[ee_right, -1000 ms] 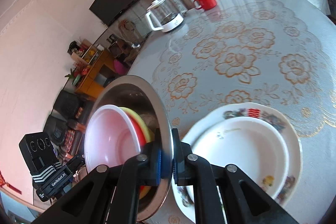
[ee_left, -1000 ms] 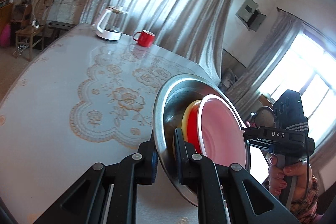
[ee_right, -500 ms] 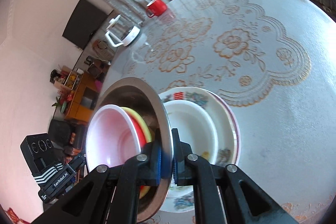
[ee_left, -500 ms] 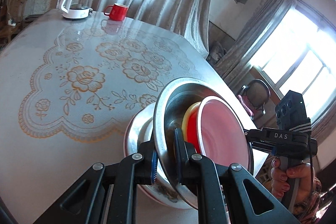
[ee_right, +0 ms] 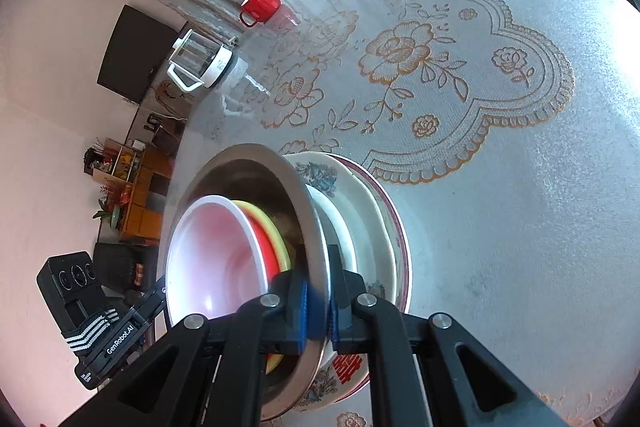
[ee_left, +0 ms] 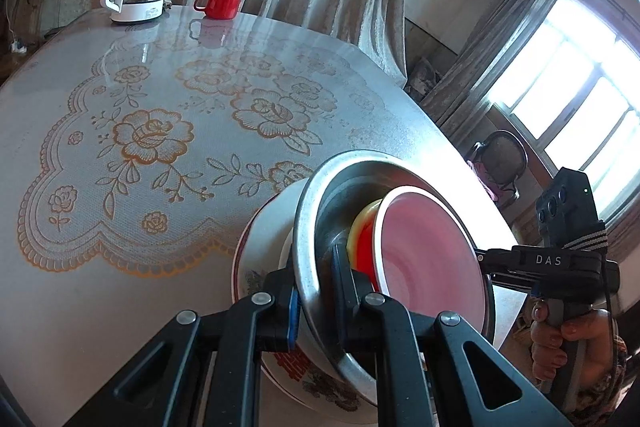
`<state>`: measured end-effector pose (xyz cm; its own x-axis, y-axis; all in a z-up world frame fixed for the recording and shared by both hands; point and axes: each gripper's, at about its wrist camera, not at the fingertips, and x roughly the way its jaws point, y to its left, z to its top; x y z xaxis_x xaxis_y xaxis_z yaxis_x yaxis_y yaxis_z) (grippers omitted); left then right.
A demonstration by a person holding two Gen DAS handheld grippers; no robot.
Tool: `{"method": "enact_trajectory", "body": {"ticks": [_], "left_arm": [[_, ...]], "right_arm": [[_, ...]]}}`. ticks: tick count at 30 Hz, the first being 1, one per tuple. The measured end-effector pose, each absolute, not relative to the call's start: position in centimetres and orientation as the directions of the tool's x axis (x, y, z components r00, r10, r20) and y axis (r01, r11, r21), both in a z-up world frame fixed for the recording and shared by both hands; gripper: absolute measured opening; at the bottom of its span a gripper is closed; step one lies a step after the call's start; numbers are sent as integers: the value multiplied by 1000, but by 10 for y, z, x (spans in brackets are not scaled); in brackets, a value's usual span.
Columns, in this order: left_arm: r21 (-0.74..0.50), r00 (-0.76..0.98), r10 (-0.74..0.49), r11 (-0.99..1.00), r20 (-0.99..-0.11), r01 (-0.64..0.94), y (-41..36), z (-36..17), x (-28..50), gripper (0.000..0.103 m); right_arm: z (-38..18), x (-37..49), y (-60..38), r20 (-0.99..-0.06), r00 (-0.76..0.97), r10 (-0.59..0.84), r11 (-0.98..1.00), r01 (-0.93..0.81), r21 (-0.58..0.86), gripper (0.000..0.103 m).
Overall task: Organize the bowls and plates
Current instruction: 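Lower the steel basin onto the plate stack and open the right gripper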
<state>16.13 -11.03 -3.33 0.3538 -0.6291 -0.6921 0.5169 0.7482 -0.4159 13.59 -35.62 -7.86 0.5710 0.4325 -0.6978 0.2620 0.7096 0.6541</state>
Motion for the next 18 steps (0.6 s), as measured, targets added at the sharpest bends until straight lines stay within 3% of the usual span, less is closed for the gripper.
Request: {"method": "enact_trajectory", "body": {"ticks": [18], "left_arm": [[-411,350,-609,765,-712,495,-107,-48,167,13]], "right_arm": [[-80,137,-350,-722,559,407,716,297,633,12]]}}
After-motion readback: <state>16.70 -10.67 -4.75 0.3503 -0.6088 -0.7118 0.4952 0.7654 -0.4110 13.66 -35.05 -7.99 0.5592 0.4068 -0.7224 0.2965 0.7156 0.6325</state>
